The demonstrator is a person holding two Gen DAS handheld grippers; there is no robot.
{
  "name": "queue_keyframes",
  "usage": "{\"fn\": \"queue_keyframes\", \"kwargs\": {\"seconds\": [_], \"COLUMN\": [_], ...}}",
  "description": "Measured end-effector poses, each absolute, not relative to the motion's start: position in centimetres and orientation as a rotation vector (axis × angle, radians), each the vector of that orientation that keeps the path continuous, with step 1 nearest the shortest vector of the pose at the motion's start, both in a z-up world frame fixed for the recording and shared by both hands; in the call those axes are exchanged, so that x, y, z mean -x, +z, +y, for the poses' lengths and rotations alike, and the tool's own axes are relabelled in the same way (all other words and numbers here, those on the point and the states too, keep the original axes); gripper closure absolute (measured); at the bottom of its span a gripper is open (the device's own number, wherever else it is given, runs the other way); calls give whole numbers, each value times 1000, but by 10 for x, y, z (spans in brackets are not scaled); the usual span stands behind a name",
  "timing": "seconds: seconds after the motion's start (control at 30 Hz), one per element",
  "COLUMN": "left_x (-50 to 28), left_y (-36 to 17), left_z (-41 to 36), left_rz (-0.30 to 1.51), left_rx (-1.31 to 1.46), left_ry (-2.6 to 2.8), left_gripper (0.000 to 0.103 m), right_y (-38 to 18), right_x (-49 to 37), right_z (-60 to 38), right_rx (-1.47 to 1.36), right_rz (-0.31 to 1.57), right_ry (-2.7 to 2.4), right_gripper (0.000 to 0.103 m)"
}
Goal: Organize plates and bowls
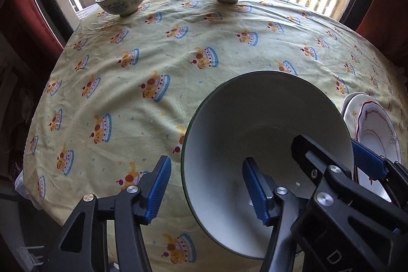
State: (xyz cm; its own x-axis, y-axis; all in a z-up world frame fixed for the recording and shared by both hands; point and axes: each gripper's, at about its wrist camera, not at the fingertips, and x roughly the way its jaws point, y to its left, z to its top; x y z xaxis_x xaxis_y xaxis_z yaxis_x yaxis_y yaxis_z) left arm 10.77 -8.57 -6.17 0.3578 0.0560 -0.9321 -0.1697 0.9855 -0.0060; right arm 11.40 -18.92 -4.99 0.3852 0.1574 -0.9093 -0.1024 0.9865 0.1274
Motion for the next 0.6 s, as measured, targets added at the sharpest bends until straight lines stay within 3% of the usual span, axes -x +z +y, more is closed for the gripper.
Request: {"fn": "queue_keyframes", "kwargs": {"seconds": [0.1,0.3,0.6], "left_x": [-104,-102,-119], "left_y": [-54,-38,-20], "left_z": [-85,-78,-51], "left_rz": [1171,1130,1096], "left_rx": [123,134,106], "left_ry": [171,215,182], "left_gripper": [32,25,17], "right_y": [-44,-30,-13], "right_x": [-115,-119,-139], "right_z": [-191,-184,-153], "right_rx": [-43,-7,41], "right_rz": [1151,1123,1097], "right_ry": [186,238,227], "right_gripper": [28,20,18]}}
